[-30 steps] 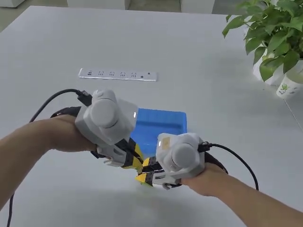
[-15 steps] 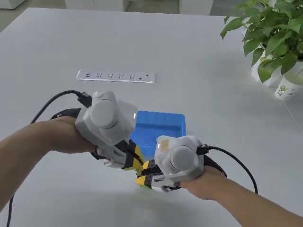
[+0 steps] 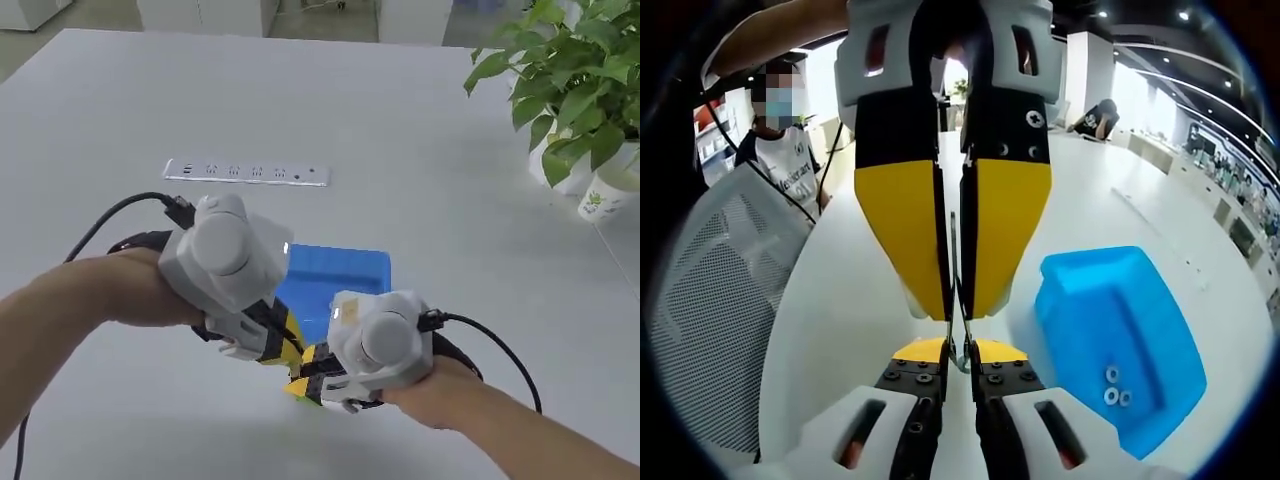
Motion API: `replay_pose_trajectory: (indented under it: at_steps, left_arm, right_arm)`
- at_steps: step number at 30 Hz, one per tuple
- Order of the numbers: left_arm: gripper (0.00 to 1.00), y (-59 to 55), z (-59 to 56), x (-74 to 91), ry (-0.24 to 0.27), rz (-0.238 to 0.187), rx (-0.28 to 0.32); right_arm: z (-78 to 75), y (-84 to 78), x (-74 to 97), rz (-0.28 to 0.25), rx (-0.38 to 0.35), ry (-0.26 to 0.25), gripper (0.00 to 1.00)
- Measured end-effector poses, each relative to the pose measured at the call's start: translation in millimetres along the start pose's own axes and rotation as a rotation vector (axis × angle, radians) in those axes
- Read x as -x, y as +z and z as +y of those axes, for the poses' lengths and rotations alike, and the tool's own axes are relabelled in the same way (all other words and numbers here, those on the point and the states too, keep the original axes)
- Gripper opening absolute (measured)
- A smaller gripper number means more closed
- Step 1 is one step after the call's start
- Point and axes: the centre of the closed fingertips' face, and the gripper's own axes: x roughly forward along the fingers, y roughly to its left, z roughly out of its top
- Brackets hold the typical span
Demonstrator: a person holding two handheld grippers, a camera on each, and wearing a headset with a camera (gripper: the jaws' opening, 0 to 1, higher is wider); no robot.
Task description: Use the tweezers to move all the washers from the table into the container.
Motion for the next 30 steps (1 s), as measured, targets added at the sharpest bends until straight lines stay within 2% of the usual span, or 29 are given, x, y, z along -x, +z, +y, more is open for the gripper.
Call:
replay_pose_trajectory:
  at_steps: [19,27,30]
  left_arm:
    - [0.06,27.2,5.2,32.5,0.008,-0.013,-0.029]
    - [0.06,38.5,15.4,41.3,0.027,-0.023,-0.050]
    - [0.06,42.7,22.8,44.8,0.035,-0.026,-0.058]
  right_arm:
    - [-9.3,34.6,22.6,-0.024,0.015,-0.034,0.11]
    - [-23.3,41.9,33.6,-0.016,0.033,-0.044,0.10]
    - [-30.2,45.1,37.1,-0.019,0.039,-0.051,0.10]
